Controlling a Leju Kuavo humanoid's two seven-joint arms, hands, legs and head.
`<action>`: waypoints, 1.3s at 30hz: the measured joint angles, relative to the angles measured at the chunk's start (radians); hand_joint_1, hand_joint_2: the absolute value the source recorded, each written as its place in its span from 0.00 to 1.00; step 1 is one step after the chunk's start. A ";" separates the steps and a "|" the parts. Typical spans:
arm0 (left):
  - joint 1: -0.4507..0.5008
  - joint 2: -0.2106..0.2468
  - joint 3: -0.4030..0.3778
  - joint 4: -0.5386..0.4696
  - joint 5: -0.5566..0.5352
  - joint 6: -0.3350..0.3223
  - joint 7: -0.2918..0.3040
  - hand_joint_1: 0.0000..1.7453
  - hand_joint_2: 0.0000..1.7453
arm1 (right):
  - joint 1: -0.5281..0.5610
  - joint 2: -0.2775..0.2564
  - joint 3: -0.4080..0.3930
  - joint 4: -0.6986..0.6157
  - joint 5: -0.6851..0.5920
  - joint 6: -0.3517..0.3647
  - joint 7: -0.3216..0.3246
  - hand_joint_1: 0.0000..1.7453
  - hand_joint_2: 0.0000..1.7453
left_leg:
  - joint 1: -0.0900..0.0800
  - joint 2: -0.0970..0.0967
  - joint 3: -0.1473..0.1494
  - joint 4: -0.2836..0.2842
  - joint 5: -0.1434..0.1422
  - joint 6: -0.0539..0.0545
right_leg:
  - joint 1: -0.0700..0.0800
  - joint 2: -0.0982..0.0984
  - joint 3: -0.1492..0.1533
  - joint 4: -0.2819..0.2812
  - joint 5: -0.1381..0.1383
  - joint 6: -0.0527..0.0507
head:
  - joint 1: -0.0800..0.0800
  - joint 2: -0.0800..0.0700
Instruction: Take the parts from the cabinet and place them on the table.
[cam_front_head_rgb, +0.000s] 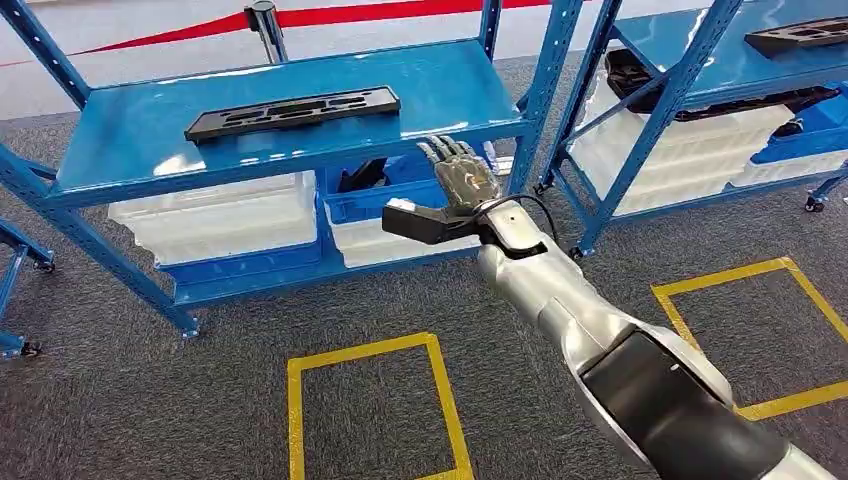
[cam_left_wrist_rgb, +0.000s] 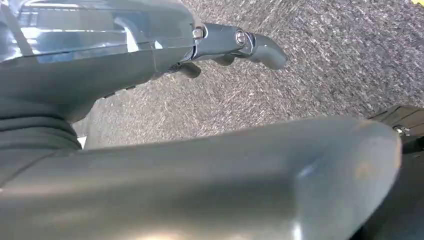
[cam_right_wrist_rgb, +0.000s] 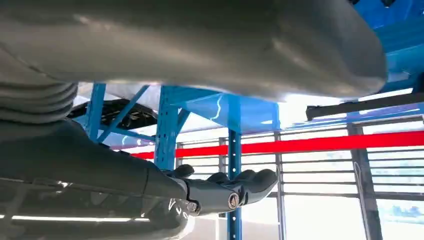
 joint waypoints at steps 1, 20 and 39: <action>-0.001 0.000 -0.001 0.000 0.000 0.000 0.000 0.00 0.00 | 0.000 -0.001 0.000 -0.001 0.001 0.007 -0.008 0.00 0.00 | 0.000 0.000 0.000 0.000 0.000 0.000 | 0.000 0.000 0.000 0.000 0.000 0.000 | 0.000 0.000; -0.014 -0.010 -0.016 0.000 -0.024 -0.015 0.027 0.00 0.00 | 0.082 0.061 0.016 -0.019 0.024 0.027 -0.054 0.00 0.00 | 0.000 0.000 -0.001 0.000 0.000 0.000 | 0.000 0.000 -0.001 0.000 0.000 0.000 | 0.000 0.000; -0.032 -0.014 -0.017 0.000 -0.034 -0.021 0.033 0.00 0.00 | 0.127 0.198 0.042 -0.072 0.034 0.050 -0.094 0.00 0.00 | 0.001 0.000 -0.002 0.000 0.000 0.000 | 0.000 0.000 -0.001 0.000 0.000 0.000 | 0.000 0.000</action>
